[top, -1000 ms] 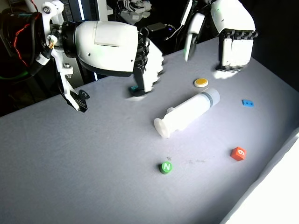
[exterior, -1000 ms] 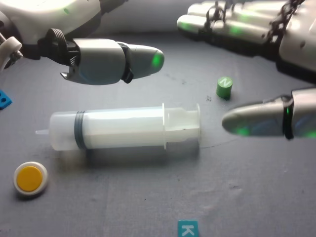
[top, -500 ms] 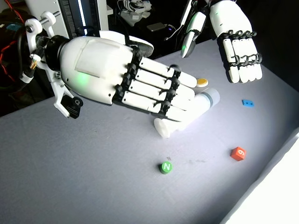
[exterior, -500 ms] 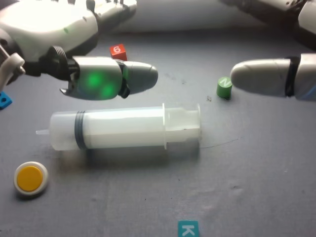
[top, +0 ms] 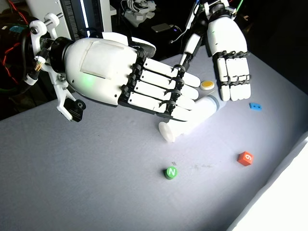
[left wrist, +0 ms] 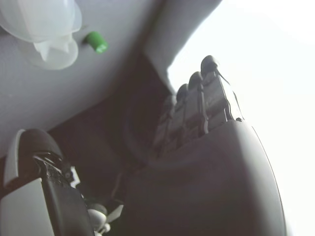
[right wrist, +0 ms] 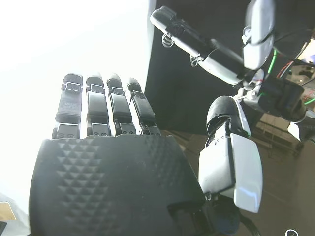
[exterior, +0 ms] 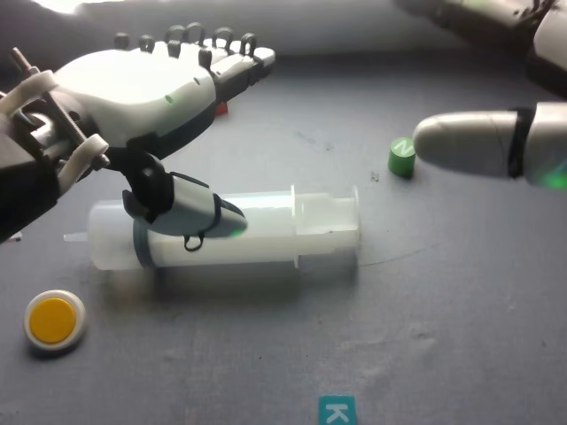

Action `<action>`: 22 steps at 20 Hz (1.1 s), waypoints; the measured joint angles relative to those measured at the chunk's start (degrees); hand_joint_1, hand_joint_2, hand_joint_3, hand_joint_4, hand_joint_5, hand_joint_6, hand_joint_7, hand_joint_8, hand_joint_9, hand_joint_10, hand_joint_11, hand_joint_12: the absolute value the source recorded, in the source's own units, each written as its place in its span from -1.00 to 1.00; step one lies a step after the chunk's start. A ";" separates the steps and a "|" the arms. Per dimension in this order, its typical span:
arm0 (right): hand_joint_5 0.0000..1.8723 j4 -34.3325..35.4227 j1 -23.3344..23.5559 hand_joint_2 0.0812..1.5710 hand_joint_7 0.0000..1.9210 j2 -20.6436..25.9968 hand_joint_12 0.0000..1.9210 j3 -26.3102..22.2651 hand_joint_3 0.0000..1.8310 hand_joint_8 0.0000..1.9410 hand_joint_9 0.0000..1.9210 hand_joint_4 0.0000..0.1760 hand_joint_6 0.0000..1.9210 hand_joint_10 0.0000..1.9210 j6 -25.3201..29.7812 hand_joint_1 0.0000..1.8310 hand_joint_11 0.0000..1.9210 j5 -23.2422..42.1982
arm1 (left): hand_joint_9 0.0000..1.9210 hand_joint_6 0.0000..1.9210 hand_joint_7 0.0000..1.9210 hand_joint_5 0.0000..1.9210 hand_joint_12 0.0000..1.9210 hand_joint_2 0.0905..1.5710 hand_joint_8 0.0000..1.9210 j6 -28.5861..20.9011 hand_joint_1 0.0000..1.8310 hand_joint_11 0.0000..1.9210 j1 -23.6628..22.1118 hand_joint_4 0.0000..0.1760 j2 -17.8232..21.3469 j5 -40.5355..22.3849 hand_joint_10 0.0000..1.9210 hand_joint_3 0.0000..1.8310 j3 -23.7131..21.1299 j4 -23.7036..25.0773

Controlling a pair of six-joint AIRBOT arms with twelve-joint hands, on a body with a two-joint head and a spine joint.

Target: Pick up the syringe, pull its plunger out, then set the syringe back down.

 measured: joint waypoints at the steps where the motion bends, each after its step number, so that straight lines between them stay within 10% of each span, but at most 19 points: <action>1: -1.00 -0.22 0.00 0.40 -1.00 0.02 -1.00 -0.02 -0.99 -1.00 -1.00 -1.00 -1.00 -1.00 -0.79 -1.00 -1.00 -0.33 | -1.00 -1.00 -1.00 -1.00 -0.81 0.24 -1.00 -0.74 0.10 -1.00 0.87 -1.00 -0.63 -0.72 -1.00 -1.00 0.55 0.24; 22: -1.00 -5.35 -0.68 0.42 -1.00 -0.66 -1.00 3.26 -0.99 -1.00 -1.00 -1.00 -1.00 -1.00 5.16 -1.00 -1.00 -3.48 | -1.00 -1.00 -0.99 -1.00 -0.86 0.24 -1.00 -7.89 0.03 -1.00 13.25 -1.00 -10.23 -3.43 -1.00 -0.99 10.58 1.62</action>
